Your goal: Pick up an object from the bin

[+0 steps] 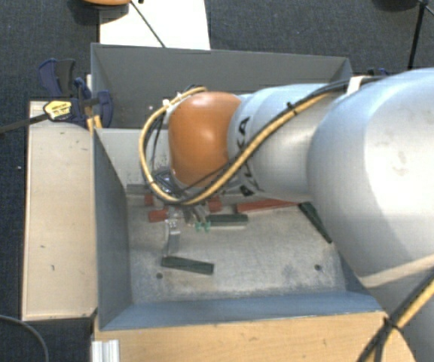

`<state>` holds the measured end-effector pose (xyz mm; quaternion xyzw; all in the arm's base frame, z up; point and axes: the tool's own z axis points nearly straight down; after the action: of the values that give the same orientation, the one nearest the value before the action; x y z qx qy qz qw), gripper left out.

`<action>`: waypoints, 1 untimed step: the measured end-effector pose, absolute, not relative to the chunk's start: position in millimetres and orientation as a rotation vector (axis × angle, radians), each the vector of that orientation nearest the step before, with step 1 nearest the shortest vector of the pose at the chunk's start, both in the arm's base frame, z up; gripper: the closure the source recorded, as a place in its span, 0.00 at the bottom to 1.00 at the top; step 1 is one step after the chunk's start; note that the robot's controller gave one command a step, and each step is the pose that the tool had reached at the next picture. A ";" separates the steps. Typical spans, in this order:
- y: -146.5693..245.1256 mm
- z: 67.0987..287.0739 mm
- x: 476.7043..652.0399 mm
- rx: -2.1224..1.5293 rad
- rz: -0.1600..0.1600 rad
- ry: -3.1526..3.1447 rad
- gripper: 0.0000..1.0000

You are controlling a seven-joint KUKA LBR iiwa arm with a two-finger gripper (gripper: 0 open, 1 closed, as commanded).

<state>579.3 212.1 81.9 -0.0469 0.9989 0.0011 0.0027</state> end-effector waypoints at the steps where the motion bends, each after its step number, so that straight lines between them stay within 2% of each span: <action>1: 174.0 70.6 557.9 0.200 0.002 3.133 1.00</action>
Offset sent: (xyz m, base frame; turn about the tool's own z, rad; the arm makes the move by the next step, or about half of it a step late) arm 0.0000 0.0000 0.0000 0.0000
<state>557.9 174.0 70.6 0.0637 0.9980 0.0007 0.0010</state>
